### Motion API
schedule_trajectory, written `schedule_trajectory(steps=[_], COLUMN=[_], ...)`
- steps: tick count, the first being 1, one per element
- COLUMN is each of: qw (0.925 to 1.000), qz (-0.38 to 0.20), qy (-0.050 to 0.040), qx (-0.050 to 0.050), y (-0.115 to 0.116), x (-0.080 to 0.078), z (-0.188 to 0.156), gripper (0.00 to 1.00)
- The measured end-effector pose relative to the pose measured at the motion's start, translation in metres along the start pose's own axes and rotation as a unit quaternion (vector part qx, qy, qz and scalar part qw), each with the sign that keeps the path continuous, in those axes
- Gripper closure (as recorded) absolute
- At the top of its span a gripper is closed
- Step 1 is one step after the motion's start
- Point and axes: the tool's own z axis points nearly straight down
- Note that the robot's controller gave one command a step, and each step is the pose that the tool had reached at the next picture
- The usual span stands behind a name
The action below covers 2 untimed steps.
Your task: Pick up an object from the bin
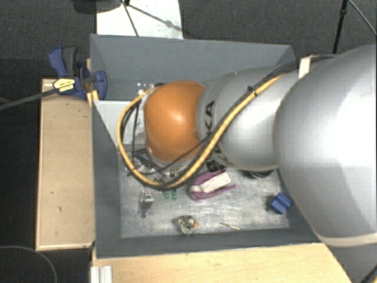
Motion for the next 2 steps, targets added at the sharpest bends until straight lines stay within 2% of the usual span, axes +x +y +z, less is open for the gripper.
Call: schedule_trajectory(steps=[1, 2], qw=[0.9931, 0.9932], qz=[0.117, 0.116], qy=[-0.0067, -0.006], qx=[-0.003, -0.003], y=[-0.018, 0.0], x=[-0.069, -0.068], z=[0.06, 0.031], gripper=[0.0, 0.0])
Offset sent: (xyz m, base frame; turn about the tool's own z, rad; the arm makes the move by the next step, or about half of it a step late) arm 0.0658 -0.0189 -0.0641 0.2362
